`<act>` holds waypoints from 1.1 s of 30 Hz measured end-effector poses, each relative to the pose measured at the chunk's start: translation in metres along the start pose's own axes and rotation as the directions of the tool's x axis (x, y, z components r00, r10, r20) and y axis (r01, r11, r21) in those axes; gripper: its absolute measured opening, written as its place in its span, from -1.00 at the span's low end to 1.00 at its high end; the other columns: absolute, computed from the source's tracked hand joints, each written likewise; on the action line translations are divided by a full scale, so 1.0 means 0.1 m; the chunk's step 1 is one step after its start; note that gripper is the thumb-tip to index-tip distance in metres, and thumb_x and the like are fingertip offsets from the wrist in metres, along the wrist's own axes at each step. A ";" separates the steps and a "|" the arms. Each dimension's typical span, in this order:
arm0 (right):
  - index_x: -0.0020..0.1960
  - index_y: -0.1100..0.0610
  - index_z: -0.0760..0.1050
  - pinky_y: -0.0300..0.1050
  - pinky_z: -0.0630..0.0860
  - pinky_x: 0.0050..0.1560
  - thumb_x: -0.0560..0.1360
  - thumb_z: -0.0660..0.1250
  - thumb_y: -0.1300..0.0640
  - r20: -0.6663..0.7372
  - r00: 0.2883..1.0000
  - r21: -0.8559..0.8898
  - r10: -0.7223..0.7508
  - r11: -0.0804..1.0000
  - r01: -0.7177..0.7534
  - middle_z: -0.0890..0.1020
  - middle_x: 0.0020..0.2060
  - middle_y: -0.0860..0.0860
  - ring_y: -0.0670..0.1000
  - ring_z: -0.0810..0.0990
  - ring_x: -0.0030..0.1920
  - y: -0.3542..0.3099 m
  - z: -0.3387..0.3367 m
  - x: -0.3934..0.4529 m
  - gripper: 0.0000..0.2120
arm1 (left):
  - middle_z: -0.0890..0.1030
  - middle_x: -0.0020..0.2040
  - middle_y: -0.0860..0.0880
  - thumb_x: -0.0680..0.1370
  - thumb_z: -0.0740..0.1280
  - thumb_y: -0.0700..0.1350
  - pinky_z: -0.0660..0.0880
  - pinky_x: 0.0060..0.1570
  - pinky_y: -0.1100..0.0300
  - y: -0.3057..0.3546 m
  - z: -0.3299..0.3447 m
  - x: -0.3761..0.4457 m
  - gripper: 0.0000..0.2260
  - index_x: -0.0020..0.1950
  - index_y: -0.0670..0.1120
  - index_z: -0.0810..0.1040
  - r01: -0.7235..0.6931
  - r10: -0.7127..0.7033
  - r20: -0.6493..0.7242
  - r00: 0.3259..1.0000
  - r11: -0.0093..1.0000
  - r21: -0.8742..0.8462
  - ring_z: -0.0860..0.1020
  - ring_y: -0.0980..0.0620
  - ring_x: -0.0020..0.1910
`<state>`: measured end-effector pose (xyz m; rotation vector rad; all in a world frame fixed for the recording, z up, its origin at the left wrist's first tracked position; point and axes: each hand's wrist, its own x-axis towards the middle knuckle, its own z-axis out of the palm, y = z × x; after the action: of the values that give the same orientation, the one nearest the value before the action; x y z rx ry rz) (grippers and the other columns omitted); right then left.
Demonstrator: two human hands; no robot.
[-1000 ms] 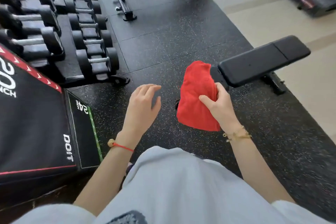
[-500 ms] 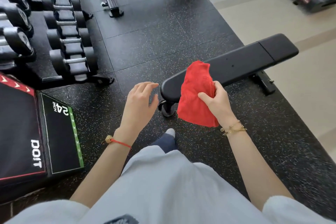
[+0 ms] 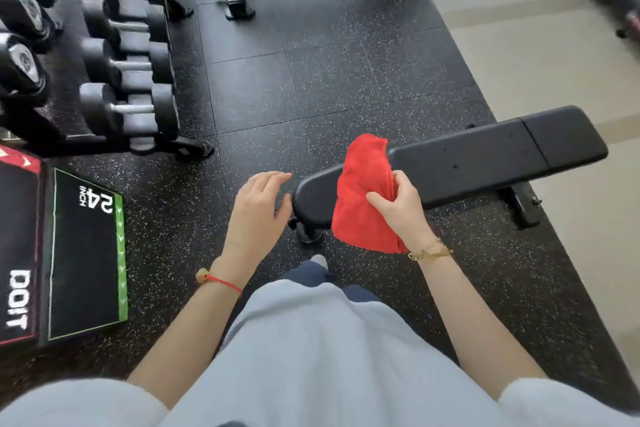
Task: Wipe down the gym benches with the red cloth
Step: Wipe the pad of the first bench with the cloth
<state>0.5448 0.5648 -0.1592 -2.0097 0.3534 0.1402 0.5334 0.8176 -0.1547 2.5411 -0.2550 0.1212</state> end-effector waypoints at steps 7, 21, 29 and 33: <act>-0.06 0.16 0.43 -0.43 0.41 -0.25 0.40 0.43 0.19 0.133 0.991 -0.068 0.011 0.998 -0.002 0.57 -0.22 -0.10 -0.14 0.52 -0.22 0.47 0.05 0.73 -0.79 | 0.60 0.18 -0.09 0.55 0.31 -0.25 0.44 0.25 0.02 -0.11 0.74 0.29 -0.71 0.27 -0.18 0.55 0.057 -0.058 0.014 0.998 0.996 0.069 0.53 -0.10 0.20; -0.04 0.16 0.42 -0.09 0.46 -0.10 0.39 0.42 0.20 0.261 0.958 -0.130 -0.120 0.979 0.158 0.55 -0.26 -0.11 -0.05 0.53 -0.19 2.37 0.76 1.86 -0.78 | 0.58 0.22 -0.09 0.57 0.28 -0.19 0.40 0.31 0.00 -0.94 2.98 0.39 -0.70 0.30 -0.17 0.51 0.124 -0.118 -0.054 0.992 0.982 0.140 0.48 -0.11 0.26; -0.01 0.15 0.41 -0.13 0.45 -0.12 0.36 0.44 0.17 0.223 0.915 -0.123 -0.337 0.921 0.369 0.58 -0.24 -0.05 -0.05 0.55 -0.22 3.24 1.18 2.34 -0.72 | 0.57 0.22 -0.10 0.55 0.29 -0.18 0.40 0.30 0.00 -1.58 4.05 0.38 -0.70 0.28 -0.17 0.52 0.070 -0.035 -0.191 0.981 0.981 0.182 0.49 -0.12 0.25; 0.14 0.19 0.36 -0.03 0.44 -0.04 0.38 0.45 0.13 0.126 0.873 -0.234 -0.472 0.841 0.488 0.56 -0.08 0.05 0.09 0.55 -0.08 3.56 1.20 2.49 -0.58 | 0.57 0.22 -0.09 0.55 0.30 -0.17 0.37 0.32 0.04 -1.80 4.35 0.34 -0.71 0.26 -0.17 0.53 0.064 -0.009 -0.271 0.963 0.978 0.196 0.48 -0.11 0.25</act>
<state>0.6785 0.4783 -0.5812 -2.2845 -0.2336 -0.0717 0.6173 0.7168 -0.6083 2.6902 -0.0911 0.4974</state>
